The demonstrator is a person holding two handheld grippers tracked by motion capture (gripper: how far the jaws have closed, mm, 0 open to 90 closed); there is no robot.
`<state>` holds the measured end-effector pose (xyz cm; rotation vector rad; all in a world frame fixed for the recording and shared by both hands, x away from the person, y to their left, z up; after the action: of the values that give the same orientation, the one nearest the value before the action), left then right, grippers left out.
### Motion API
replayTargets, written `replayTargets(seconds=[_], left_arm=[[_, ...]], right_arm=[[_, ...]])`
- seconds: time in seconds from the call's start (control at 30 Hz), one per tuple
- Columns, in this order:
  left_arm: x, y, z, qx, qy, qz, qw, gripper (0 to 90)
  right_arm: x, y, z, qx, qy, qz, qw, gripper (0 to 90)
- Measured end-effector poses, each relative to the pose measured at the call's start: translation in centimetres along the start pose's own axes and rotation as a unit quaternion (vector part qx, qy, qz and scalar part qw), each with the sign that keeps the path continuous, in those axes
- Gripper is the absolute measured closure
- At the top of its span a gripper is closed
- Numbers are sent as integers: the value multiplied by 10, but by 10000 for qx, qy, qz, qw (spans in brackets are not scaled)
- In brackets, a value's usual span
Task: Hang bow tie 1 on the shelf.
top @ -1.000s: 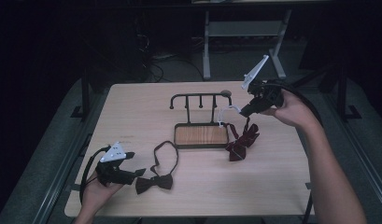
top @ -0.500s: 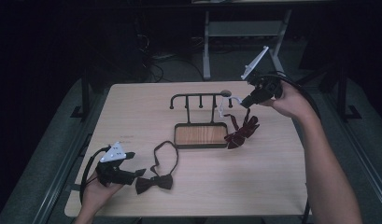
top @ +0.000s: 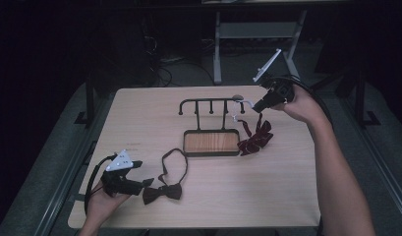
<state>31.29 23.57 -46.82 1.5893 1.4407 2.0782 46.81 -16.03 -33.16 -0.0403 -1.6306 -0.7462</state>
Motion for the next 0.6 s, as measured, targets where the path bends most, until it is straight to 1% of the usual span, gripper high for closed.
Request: replayTargets(seconds=[0.07, 0.43, 0.5, 0.57, 0.6], left_arm=[[0, 0, 0, -6, 5, -7, 10000, 222], [0, 1, 0, -12, 13, -11, 10000, 225], [1, 1, 0, -24, 19, -19, 10000, 230], [2, 2, 0, 20, 38, -79, 10000, 230], [3, 1, 1, 1, 41, -43, 10000, 230]], right_arm=[[-2, -2, -1, -47, 25, 4, 10000, 860], [-7, -7, -4, -137, 41, 16, 9999, 834], [-8, -7, -3, -139, 81, 5, 9999, 832], [-9, -7, -3, -138, 95, 2, 9999, 829], [-9, -7, -3, -122, 106, -12, 9999, 826]])
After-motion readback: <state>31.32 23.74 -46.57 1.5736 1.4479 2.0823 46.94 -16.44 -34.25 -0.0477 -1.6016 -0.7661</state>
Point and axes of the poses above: each handheld gripper's, and its own axes: x roughly backward along the jaws, y roughly out of its top, z roughly to its left, the point moved 7 cm from there along -x, roughly forward along the jaws, and after that the axes turned 3 degrees about -y, right-handed, at the moved point
